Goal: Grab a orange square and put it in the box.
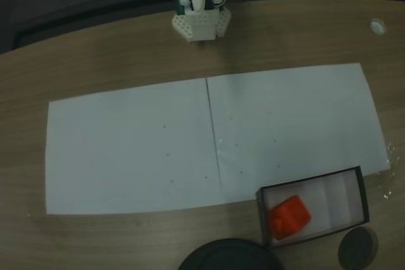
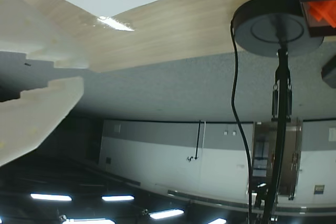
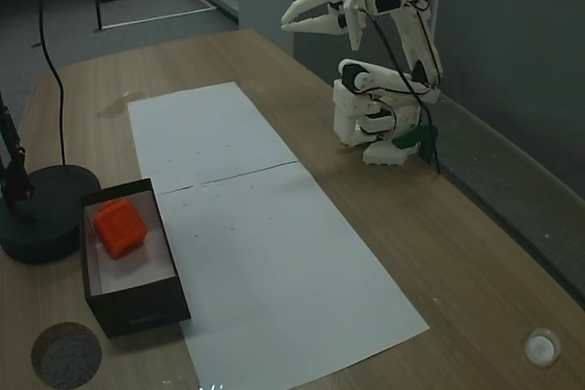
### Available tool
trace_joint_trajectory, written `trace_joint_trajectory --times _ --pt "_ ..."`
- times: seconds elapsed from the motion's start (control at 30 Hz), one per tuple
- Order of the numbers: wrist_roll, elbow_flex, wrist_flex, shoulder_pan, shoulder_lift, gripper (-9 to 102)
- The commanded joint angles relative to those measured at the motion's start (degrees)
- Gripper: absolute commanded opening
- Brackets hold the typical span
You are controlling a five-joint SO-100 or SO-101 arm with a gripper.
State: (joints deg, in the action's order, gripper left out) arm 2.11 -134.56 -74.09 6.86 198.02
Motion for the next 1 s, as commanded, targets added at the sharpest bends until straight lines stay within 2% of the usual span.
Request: trace_joint_trajectory --times 0.0,0.2,0.37,0.53,0.8,0.97 --pt "0.09 -9.23 6.24 -0.09 1.05 0" --pt "0.09 -26.46 11.95 -0.09 1.05 0" --pt "-0.35 -34.10 12.92 -0.18 1.05 0" --pt "0.00 -36.83 10.99 -0.18 1.05 0" --pt "-0.35 -37.35 0.00 -1.67 1.05 0" --pt "0.00 -37.35 0.00 -1.41 1.05 0"
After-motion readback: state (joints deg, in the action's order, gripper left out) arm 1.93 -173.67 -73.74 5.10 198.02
